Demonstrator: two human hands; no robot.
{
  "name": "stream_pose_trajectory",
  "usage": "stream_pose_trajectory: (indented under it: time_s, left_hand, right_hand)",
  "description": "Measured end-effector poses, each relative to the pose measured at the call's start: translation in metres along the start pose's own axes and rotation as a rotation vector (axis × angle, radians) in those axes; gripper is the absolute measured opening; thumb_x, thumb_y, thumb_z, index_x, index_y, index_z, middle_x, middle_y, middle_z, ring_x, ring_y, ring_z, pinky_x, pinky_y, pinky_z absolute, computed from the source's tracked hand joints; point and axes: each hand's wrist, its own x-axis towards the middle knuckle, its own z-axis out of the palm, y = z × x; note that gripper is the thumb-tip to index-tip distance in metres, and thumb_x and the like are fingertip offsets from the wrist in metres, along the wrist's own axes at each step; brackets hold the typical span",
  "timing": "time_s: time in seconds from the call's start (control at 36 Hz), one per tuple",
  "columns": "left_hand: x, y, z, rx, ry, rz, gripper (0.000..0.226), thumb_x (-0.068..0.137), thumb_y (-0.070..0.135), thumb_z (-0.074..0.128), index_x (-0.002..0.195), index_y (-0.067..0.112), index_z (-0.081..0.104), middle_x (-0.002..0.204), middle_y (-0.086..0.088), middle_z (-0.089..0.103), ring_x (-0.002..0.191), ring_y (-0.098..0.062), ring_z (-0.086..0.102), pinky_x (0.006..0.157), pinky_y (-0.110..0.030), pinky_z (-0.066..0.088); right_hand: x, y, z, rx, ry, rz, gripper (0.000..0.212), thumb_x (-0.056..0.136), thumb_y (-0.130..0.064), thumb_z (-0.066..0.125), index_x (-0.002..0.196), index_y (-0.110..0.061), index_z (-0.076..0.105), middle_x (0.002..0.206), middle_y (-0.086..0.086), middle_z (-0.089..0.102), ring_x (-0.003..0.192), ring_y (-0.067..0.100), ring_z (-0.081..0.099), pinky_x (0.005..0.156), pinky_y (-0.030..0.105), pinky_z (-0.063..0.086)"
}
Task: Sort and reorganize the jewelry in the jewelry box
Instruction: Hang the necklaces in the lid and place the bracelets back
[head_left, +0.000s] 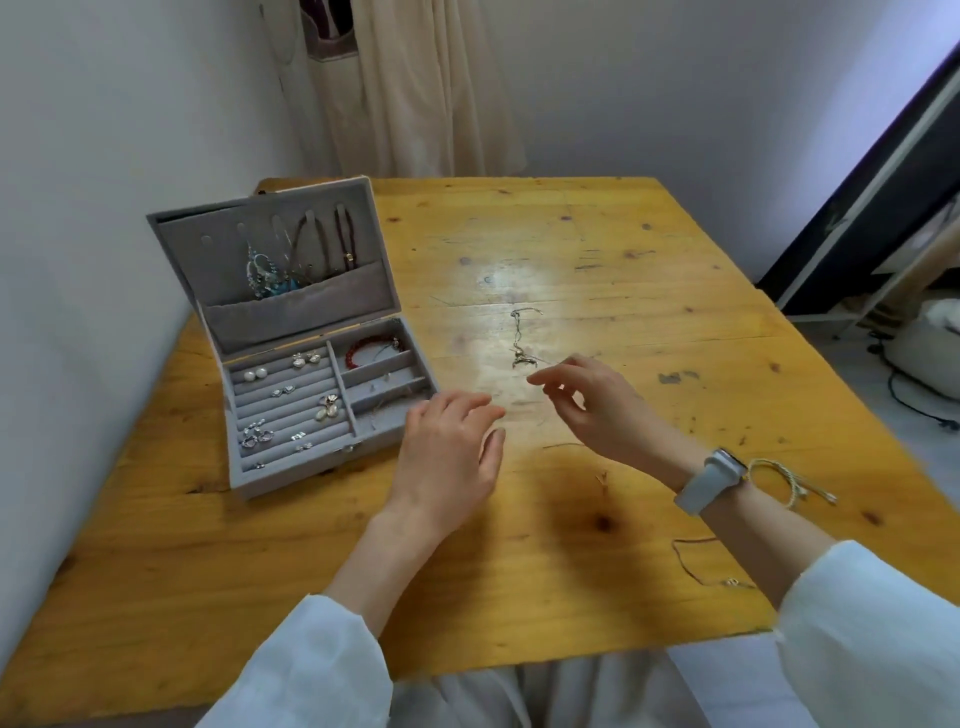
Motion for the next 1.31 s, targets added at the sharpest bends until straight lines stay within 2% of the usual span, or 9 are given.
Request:
stream_pose_trajectory:
  time_s: [0.08,0.22,0.36,0.47,0.58,0.75,0.86,1.0,1.31]
  left_hand:
    - [-0.004,0.038,0.025,-0.110,-0.076,0.055,0.037,0.086,0.030,0.043,0.112,0.017,0.064,0.116,-0.002,0.063,0.113,-0.021,0.053,0.095,-0.038,0.040]
    - [0.002,0.088,0.055,-0.080,-0.263,0.123,0.041,0.096,0.032,0.037,0.136,0.022,0.041,0.145,0.001,0.036,0.136,-0.019,0.026,0.108,-0.034,0.020]
    - [0.022,0.122,0.070,0.064,-0.356,0.233,0.046,0.096,0.040,0.034,0.140,0.025,0.032,0.150,0.001,0.027,0.140,-0.019,0.014,0.112,-0.040,0.006]
    - [0.034,0.131,0.082,0.161,-0.461,0.242,0.051,0.095,0.047,0.030,0.141,0.025,0.027,0.152,-0.001,0.020,0.141,-0.022,0.009,0.113,-0.048,0.005]
    - [0.033,0.127,0.090,0.153,-0.455,0.217,0.053,0.094,0.050,0.029,0.141,0.027,0.025,0.153,0.001,0.018,0.142,-0.021,0.008,0.113,-0.047,0.008]
    - [0.036,0.127,0.087,0.134,-0.456,0.221,0.053,0.093,0.051,0.032,0.141,0.029,0.028,0.153,0.002,0.021,0.141,-0.020,0.013,0.113,-0.045,0.013]
    - [0.042,0.121,0.080,0.068,-0.456,0.220,0.041,0.094,0.042,0.038,0.132,0.028,0.045,0.146,0.005,0.036,0.135,-0.016,0.026,0.113,-0.046,0.010]
    - [0.044,0.095,0.058,-0.009,-0.290,0.119,0.031,0.095,0.036,0.040,0.116,0.026,0.061,0.131,0.010,0.052,0.125,-0.011,0.039,0.110,-0.039,0.015]
    - [0.022,-0.020,-0.016,0.126,-0.044,-0.237,0.031,0.095,0.032,0.041,0.120,0.025,0.057,0.128,0.009,0.053,0.122,-0.010,0.039,0.100,-0.032,0.018]
  right_hand:
    - [-0.029,0.025,-0.025,-0.041,0.054,0.087,0.025,0.091,-0.006,0.048,0.108,-0.014,0.065,0.095,0.000,0.059,0.082,0.009,0.049,0.068,0.013,0.032]
    - [-0.078,0.070,-0.060,-0.135,0.143,0.280,0.025,0.089,-0.004,0.047,0.104,-0.012,0.066,0.093,0.000,0.058,0.093,0.017,0.051,0.080,0.022,0.036]
    - [-0.111,0.112,-0.071,-0.244,0.136,0.550,0.026,0.090,-0.018,0.050,0.113,-0.017,0.061,0.114,0.009,0.053,0.115,0.025,0.039,0.099,0.040,0.035]
    - [-0.124,0.127,-0.068,-0.244,0.141,0.666,0.022,0.088,-0.024,0.055,0.108,-0.018,0.061,0.114,0.008,0.050,0.114,0.027,0.039,0.096,0.040,0.034]
    - [-0.125,0.129,-0.063,-0.221,0.204,0.643,0.013,0.089,-0.020,0.054,0.096,-0.012,0.061,0.110,0.009,0.053,0.108,0.025,0.041,0.092,0.037,0.035]
    - [-0.114,0.121,-0.058,-0.165,0.272,0.547,0.010,0.090,-0.016,0.050,0.093,-0.010,0.058,0.101,0.009,0.058,0.101,0.026,0.047,0.084,0.035,0.038]
    - [-0.097,0.103,-0.062,-0.107,0.366,0.400,0.006,0.089,-0.013,0.053,0.090,-0.010,0.058,0.090,0.004,0.058,0.087,0.017,0.048,0.073,0.024,0.034]
    - [-0.061,0.068,-0.061,-0.004,0.434,0.235,0.004,0.087,-0.007,0.055,0.087,-0.007,0.059,0.081,0.000,0.054,0.072,0.013,0.049,0.066,0.016,0.033]
    - [0.043,-0.017,0.002,0.170,0.241,0.044,0.017,0.085,0.002,0.048,0.095,-0.003,0.061,0.087,0.004,0.057,0.074,0.012,0.051,0.065,0.011,0.037]
